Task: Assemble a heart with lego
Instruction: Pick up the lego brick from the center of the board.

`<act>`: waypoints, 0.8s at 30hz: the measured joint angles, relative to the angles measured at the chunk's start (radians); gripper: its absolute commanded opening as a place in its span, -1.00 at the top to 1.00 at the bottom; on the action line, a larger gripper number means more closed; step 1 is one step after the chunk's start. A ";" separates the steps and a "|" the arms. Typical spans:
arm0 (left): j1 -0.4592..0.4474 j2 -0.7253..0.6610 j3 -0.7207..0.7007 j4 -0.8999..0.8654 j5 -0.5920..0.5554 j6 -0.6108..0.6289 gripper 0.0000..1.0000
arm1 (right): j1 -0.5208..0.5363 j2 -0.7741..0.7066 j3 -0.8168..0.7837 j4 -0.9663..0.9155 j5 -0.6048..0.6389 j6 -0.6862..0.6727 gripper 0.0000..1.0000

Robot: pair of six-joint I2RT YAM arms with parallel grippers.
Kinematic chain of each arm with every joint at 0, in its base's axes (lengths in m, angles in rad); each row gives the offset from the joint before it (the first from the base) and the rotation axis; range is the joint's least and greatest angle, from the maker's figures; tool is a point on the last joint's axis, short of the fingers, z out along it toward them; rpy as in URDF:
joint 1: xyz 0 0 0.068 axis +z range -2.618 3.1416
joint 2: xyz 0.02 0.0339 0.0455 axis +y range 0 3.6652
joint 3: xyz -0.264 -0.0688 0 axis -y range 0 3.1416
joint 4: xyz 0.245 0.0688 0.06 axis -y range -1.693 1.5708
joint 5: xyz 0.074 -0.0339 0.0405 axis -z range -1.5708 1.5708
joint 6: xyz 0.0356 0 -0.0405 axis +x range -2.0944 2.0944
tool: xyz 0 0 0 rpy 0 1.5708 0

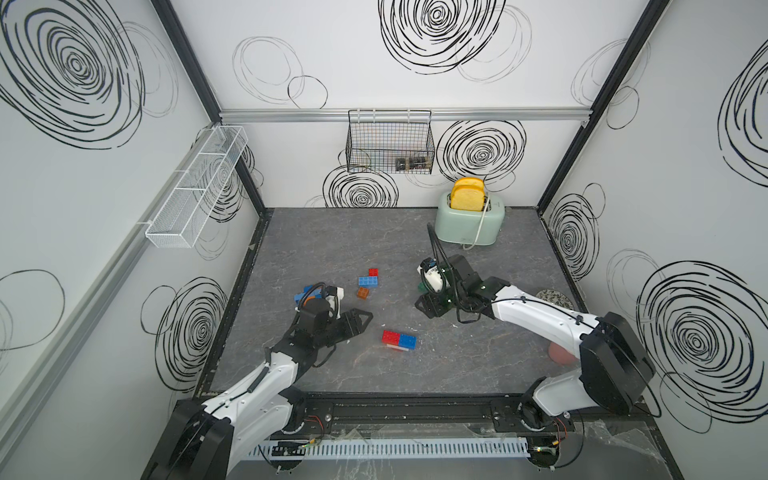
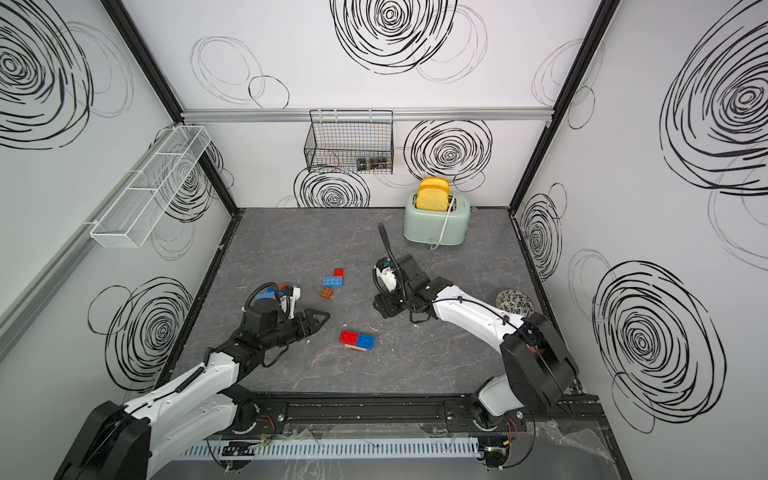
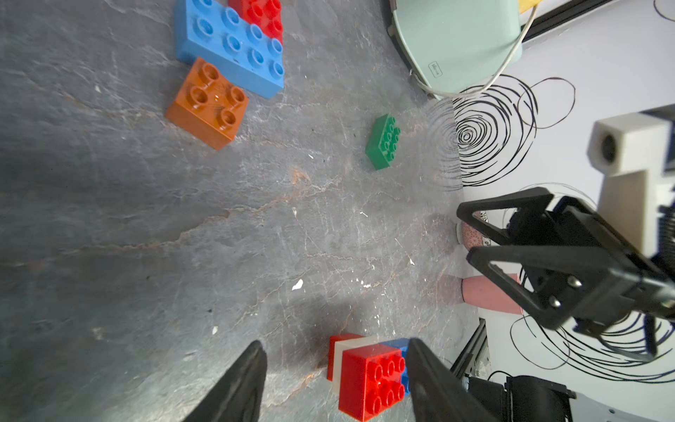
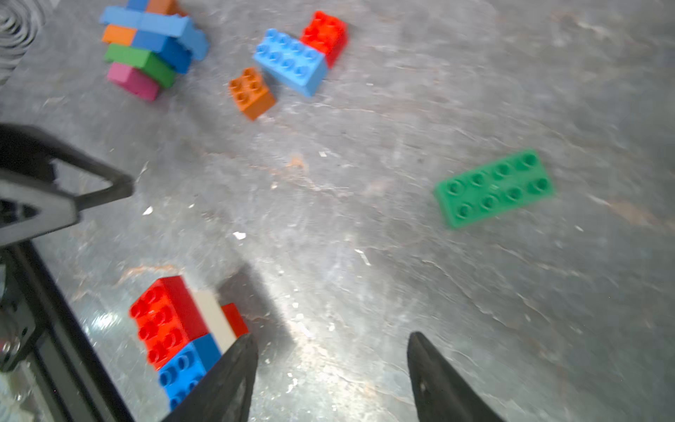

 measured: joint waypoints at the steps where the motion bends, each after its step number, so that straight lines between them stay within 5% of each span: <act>1: 0.005 0.000 -0.002 0.000 0.006 0.000 -0.31 | -0.021 0.001 -0.012 0.010 -0.002 0.020 -0.43; 10: 0.024 0.033 -0.004 0.009 0.044 0.008 -0.30 | -0.149 0.116 -0.035 0.101 -0.027 0.101 -0.44; 24: 0.058 0.065 -0.006 0.017 0.065 0.015 -0.30 | -0.181 0.388 0.145 0.166 -0.062 0.106 -0.45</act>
